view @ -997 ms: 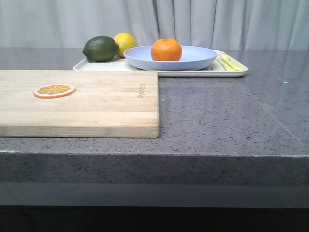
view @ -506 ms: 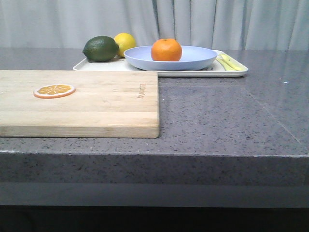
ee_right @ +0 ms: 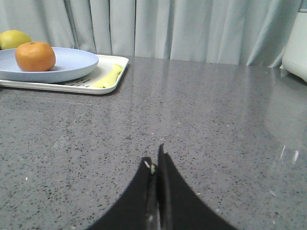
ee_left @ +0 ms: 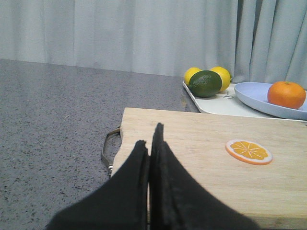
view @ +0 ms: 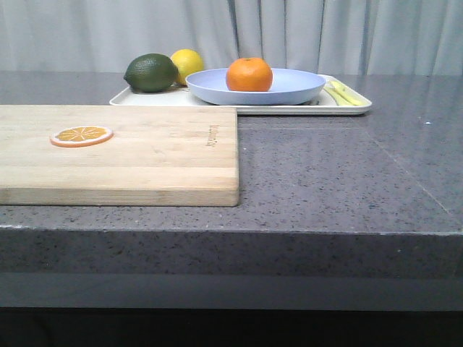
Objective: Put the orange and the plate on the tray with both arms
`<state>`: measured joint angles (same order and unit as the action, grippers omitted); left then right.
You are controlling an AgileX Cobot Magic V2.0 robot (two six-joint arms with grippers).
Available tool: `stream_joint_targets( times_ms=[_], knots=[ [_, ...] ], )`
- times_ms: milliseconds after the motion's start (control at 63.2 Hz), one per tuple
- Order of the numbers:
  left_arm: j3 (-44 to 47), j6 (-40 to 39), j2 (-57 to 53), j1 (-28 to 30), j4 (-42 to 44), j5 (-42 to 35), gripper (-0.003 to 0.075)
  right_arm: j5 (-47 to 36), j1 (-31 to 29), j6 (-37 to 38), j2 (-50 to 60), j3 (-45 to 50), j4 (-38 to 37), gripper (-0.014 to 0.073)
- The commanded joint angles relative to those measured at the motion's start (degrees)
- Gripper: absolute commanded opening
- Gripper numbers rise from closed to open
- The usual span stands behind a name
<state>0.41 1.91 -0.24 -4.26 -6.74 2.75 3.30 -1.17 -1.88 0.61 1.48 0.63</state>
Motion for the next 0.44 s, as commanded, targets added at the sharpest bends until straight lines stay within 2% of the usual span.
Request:
stream_joint_targets(
  times_ms=[0,427],
  knots=[
    [1.54,0.08,-1.11,0.14,-0.50,-4.19,-0.0020,-4.10,0.21,-0.38,1.00,-1.31,-0.63,-0.0117],
    [1.54,0.08,-1.11,0.14,-0.50,-4.19,-0.0020,-4.10,1.11,-0.38,1.00,-1.31,-0.63,-0.0117]
  ],
)
